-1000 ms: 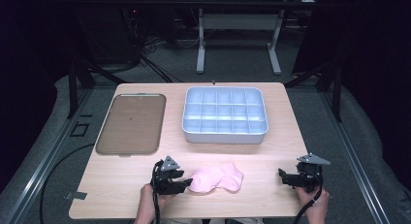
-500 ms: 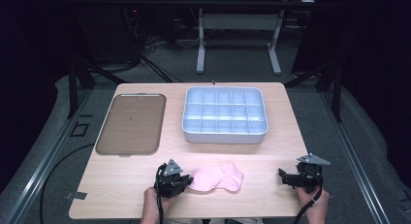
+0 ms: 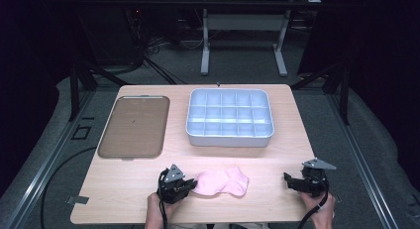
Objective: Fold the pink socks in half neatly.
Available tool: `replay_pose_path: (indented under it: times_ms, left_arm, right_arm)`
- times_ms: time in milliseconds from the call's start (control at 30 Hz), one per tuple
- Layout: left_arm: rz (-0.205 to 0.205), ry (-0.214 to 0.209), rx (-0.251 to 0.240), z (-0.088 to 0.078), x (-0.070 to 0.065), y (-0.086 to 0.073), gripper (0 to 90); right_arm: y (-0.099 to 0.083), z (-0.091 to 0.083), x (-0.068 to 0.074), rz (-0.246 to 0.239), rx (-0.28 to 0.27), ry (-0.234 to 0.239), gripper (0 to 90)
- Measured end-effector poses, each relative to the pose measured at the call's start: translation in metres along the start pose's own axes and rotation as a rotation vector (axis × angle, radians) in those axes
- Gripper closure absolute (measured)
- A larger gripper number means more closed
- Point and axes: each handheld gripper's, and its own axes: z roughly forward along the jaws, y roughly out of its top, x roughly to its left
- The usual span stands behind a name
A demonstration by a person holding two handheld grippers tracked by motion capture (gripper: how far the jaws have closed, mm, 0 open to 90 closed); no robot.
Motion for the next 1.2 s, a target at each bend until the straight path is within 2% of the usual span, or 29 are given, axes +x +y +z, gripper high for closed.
replay_pose_path:
  times_ms: [67,100,133,233,367,500,567,633,767,1000,1133,1200]
  left_arm:
    - [0.007,0.007,-0.004,0.0,-0.001,0.0,84.8]
    - [0.008,0.01,-0.004,0.0,-0.001,0.0,84.9]
    - [0.012,0.01,0.0,0.0,-0.001,0.0,84.8]
    - [0.01,0.01,-0.003,0.0,-0.001,0.0,84.8]
    - [0.008,0.007,-0.002,0.0,-0.001,0.0,84.8]
    - [0.0,0.002,-0.002,0.0,0.0,0.0,84.8]
    - [0.001,0.002,0.0,0.0,0.0,0.0,84.8]
    - [-0.001,0.005,-0.003,0.0,0.0,0.0,84.8]
    - [-0.008,-0.006,0.0,0.0,0.001,0.0,84.8]
    - [-0.014,-0.009,-0.002,0.0,0.001,0.0,84.8]
    - [-0.012,-0.008,-0.003,0.0,0.001,0.0,84.9]
    - [-0.008,-0.007,0.0,0.0,0.001,0.0,84.9]
  right_arm:
    - [0.002,-0.004,0.005,0.002,0.034,0.001,26.2]
    - [0.004,-0.007,0.01,0.01,0.044,0.017,32.0]
    - [0.005,-0.009,0.012,0.011,0.063,0.035,33.2]
    - [0.009,-0.016,0.024,0.051,0.066,0.132,38.8]
    - [0.018,-0.026,0.051,0.042,0.057,0.223,46.7]
    - [0.028,-0.022,0.083,0.002,0.074,0.3,51.5]
    - [0.031,-0.016,0.097,-0.015,0.089,0.315,54.4]
    - [0.033,-0.011,0.106,-0.012,0.103,0.33,56.5]
    - [0.035,-0.002,0.119,-0.014,0.122,0.326,61.5]
    - [0.035,0.008,0.125,-0.001,0.148,0.321,64.4]
    - [0.035,0.01,0.129,-0.018,0.156,0.316,64.6]
    - [0.033,0.012,0.132,-0.035,0.166,0.298,65.8]
